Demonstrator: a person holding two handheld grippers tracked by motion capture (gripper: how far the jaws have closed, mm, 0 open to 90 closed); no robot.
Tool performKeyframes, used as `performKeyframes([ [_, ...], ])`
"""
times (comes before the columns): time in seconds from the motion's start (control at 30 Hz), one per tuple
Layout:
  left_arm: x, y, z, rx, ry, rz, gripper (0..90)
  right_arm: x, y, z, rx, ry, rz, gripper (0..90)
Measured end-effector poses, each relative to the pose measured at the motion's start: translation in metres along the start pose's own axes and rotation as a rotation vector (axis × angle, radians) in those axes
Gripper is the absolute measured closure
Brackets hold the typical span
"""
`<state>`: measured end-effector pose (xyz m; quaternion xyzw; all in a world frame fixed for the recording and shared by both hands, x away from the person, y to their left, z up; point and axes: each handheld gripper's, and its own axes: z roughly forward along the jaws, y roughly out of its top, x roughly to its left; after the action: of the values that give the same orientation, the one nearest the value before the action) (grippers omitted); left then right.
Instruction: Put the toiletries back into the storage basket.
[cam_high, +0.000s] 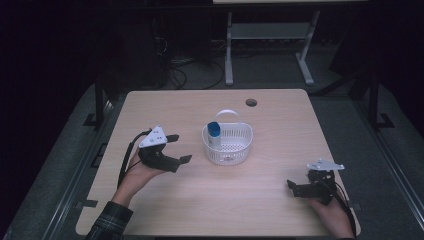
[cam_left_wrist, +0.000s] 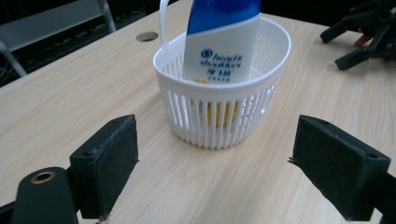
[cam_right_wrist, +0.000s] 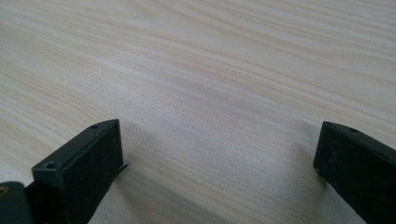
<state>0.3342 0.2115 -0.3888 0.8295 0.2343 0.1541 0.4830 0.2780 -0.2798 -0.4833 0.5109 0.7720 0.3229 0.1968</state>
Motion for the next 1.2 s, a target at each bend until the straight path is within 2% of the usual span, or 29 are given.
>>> performKeyframes([
  [0.3, -0.002, -0.026, -0.012, 0.02, 0.018, -0.026, 13.8, 0.0, 0.0, 0.0, 0.0, 0.0, 0.0, 0.8],
  [0.7, -0.004, -0.05, -0.026, 0.062, 0.042, -0.052, 13.9, 0.0, 0.0, 0.0, 0.0, 0.0, 0.0, 0.8],
  [0.83, -0.005, -0.061, -0.03, 0.104, 0.072, -0.068, 13.9, 0.0, 0.0, 0.0, 0.0, 0.0, 0.0, 0.8],
  [1.2, -0.007, -0.08, -0.036, 0.172, 0.091, -0.094, 13.9, 0.0, 0.0, 0.0, 0.0, 0.0, 0.0, 0.8],
])
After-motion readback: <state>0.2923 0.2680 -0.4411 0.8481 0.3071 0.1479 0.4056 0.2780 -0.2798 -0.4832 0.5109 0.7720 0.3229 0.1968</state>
